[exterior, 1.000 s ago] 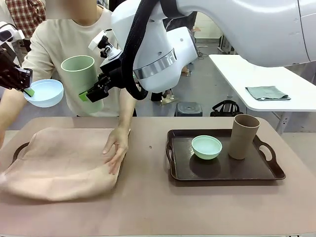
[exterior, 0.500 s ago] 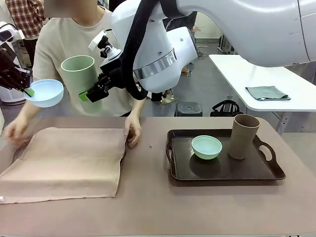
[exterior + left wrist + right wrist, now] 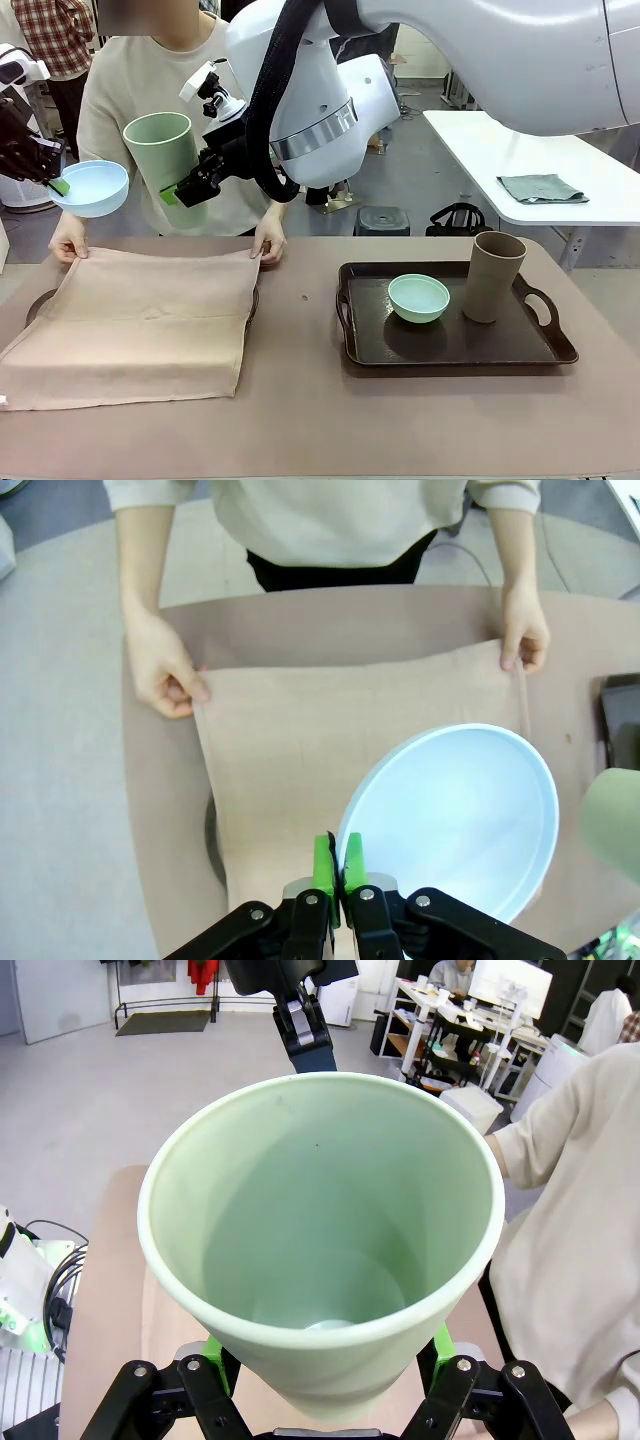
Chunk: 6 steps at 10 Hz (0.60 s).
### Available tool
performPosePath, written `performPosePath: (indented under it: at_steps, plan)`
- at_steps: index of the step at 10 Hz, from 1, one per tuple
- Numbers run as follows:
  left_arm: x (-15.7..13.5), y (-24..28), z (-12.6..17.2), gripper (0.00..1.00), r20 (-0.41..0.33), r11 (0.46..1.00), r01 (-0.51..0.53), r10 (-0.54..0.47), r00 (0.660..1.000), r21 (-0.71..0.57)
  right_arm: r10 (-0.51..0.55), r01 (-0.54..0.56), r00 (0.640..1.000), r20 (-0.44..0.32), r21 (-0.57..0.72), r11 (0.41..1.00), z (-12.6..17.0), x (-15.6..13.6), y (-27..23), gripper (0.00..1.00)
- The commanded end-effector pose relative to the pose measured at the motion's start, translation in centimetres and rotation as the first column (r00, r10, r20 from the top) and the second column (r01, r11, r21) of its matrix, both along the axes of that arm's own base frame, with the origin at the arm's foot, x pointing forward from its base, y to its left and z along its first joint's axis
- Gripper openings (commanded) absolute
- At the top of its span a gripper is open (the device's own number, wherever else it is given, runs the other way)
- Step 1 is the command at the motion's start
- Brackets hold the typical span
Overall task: Set up a tray with a mat and arrange the tableware.
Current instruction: Place the Picnic Bowl and Reusable plastic cup back onto the Handle tray in front of the human's position.
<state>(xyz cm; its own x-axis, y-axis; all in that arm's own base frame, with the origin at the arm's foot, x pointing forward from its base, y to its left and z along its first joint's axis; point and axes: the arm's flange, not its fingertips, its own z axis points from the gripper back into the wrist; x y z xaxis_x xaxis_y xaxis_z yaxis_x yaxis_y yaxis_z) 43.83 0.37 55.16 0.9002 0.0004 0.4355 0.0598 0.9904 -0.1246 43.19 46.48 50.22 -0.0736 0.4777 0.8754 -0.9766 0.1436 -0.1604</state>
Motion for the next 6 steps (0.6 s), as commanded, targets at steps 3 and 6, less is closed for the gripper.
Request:
performPosePath:
  at_steps: [3, 6]
  plan:
    - [-0.02, 0.13, 0.00, 0.00, 0.010, 1.000, 0.004, -0.004, 1.000, 0.002, 0.004, -0.004, 1.000, 0.012, 0.010, 1.000, 0.09, 0.01, -0.07, 0.00]
    - [-0.02, 0.13, 0.00, 0.00, 0.010, 1.000, 0.004, -0.004, 1.000, 0.002, 0.004, -0.004, 1.000, 0.012, 0.010, 1.000, 0.09, 0.01, -0.07, 0.00]
